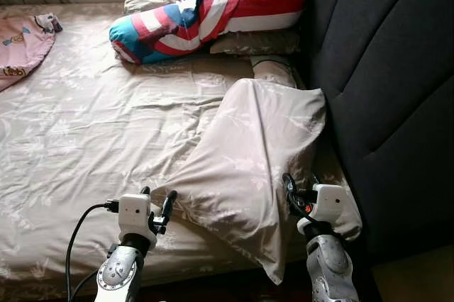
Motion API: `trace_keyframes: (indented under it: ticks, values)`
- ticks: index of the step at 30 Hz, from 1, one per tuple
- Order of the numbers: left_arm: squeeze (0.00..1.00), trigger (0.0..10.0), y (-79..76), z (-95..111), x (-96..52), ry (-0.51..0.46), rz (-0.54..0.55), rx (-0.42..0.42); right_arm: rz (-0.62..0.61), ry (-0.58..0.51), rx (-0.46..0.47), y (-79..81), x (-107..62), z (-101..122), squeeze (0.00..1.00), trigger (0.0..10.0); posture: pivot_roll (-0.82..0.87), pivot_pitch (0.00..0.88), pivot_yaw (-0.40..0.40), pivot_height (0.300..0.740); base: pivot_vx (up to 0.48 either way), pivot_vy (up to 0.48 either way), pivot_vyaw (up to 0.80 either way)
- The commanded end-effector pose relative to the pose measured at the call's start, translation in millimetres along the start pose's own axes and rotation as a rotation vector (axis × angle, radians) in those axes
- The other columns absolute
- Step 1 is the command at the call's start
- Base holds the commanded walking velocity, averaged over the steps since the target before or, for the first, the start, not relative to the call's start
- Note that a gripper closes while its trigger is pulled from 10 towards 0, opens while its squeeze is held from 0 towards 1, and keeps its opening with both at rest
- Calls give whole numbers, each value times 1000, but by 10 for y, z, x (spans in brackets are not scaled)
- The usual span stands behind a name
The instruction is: Clean up the room
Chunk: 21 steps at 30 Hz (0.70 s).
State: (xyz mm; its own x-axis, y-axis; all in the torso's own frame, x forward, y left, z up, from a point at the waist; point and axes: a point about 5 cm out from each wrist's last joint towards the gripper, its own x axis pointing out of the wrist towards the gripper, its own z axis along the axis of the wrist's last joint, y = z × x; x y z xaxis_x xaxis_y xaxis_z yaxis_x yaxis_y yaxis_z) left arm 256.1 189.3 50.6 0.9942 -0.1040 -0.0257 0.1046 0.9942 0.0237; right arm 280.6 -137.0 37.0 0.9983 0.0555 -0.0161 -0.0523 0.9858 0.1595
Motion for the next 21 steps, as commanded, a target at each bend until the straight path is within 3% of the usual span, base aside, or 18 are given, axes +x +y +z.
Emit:
trace_keyframes:
  ticks: [1,8,17,21]
  values:
    - [0,10000,23,7,-5,6,8,-2,0,16,-6,7,-22,-28,0,10000,28,185,-62,680,0,0,0]
    - [0,10000,18,37,16,0,10,-1,-32,111,50,-45,-1,-147,0,10000,37,205,-60,680,0,0,0]
    - [0,10000,36,91,63,-8,7,1,-4,206,32,-31,52,-242,0,10000,39,215,-56,665,0,0,0]
    - [0,10000,36,92,102,10,11,-23,4,195,45,-9,77,-233,0,10000,41,221,-55,660,0,0,0]
